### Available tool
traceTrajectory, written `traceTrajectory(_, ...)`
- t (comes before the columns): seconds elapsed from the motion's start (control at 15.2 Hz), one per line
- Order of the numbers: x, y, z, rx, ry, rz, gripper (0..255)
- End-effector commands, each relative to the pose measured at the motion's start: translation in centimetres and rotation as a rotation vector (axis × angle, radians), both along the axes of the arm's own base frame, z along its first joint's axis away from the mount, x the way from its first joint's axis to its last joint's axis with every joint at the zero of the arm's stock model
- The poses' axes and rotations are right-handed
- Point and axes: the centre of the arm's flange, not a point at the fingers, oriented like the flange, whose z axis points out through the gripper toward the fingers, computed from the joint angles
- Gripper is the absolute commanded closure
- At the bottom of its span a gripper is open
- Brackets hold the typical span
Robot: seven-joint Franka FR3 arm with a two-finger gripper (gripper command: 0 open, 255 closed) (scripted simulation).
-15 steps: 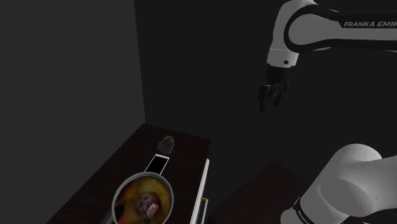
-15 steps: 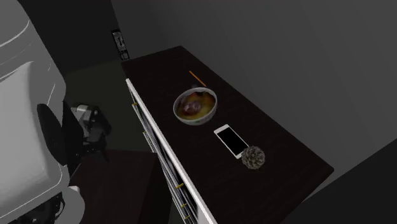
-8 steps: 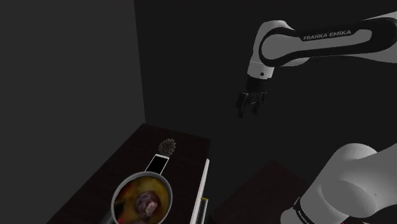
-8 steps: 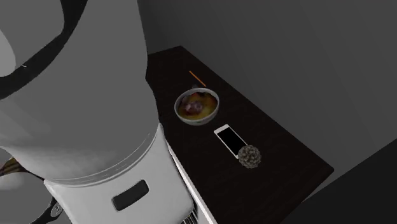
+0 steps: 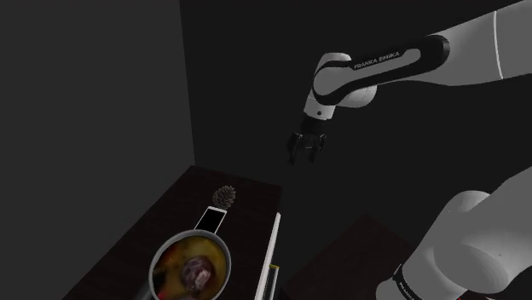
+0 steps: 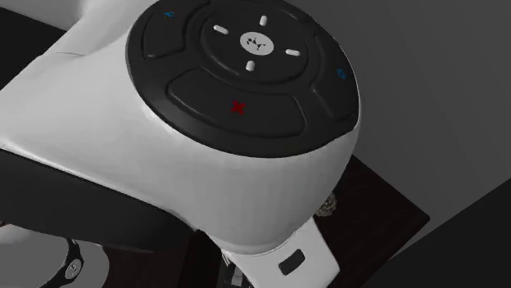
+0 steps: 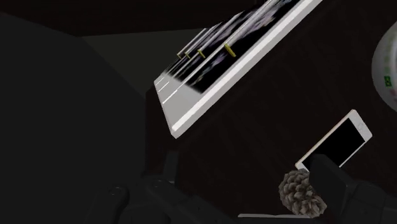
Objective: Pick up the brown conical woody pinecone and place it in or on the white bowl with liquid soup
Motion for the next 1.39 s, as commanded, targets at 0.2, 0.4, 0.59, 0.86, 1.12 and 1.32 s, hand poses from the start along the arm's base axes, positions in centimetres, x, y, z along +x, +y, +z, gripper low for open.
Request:
traceTrajectory(0.2, 4.7, 1.6, -3.8, 0.070, -0.021, -0.022, 0)
traceTrajectory(0.4, 7.6, 2.6, -5.9, 0.112, -0.033, -0.034, 0)
traceTrajectory(0.59, 10.4, 3.7, -8.0, 0.154, -0.045, -0.046, 0)
traceTrajectory(0.86, 14.2, 5.2, -10.6, 0.210, -0.061, -0.062, 0)
traceTrajectory(1.12, 18.1, 6.7, -13.1, 0.266, -0.077, -0.079, 0)
traceTrajectory(1.32, 19.4, 7.5, -14.3, 0.283, -0.082, -0.084, 0)
